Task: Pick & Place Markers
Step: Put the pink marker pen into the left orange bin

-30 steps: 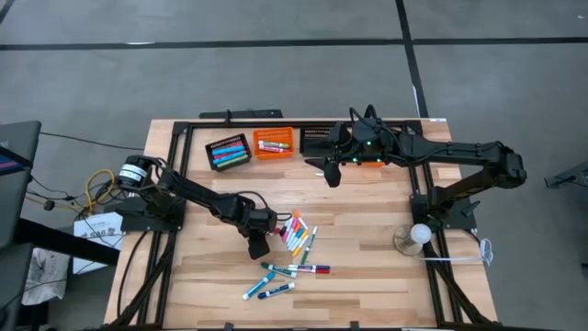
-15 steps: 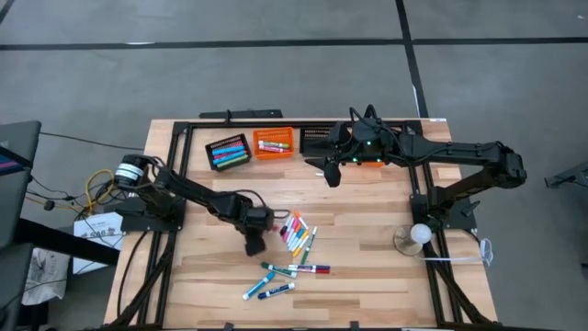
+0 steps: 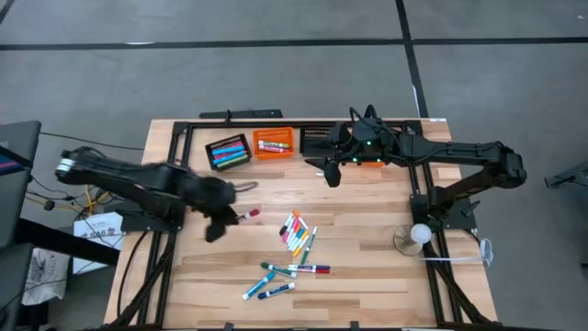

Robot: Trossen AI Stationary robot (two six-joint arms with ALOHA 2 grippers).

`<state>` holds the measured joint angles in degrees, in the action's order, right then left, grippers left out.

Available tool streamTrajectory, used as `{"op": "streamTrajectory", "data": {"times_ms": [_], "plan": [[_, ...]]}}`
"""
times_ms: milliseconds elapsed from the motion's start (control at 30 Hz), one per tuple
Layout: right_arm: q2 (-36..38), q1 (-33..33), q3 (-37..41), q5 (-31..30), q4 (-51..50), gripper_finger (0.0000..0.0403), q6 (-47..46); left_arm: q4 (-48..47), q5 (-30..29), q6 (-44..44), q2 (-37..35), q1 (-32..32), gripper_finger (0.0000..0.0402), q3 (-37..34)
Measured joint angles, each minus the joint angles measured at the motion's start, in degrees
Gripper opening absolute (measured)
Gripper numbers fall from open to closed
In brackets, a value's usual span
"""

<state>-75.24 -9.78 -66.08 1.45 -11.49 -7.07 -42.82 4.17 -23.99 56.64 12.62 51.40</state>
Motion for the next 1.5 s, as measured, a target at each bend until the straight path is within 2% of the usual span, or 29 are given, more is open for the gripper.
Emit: {"op": "streamTrajectory", "data": {"times_ms": [200,367,633,833,1067,1233,1367,1500], "plan": [[0.0,0.0,0.0,0.0,0.0,0.0249,0.0,3.1,6.1,0.2,-12.1,0.0,0.0058,0.0],[0.0,-0.1,0.0,0.0,0.0,0.0249,0.0,13.1,12.6,2.8,-17.3,0.1,0.0058,0.0],[0.0,-0.1,0.0,-0.1,0.0,0.0249,0.0,33.4,24.3,6.2,-19.1,0.2,0.0058,0.0],[0.0,-0.1,0.0,-0.1,0.0,0.0249,0.0,43.0,27.5,8.9,-19.0,0.2,0.0059,0.0],[0.0,-0.1,0.0,-0.1,0.0,0.0249,0.0,45.7,27.5,10.1,-19.0,0.2,0.0061,0.1],[0.0,-0.1,0.0,0.0,0.0,0.0249,0.0,44.9,19.3,10.2,-16.0,0.1,0.0061,0.2],[0.0,-0.1,0.0,0.0,0.0,0.0249,0.0,36.9,13.3,10.5,-9.9,-1.1,0.0061,0.2],[0.0,-0.1,0.0,0.0,0.0,0.0249,0.0,27.1,11.6,10.3,-2.2,-5.2,0.0061,0.0]]}}
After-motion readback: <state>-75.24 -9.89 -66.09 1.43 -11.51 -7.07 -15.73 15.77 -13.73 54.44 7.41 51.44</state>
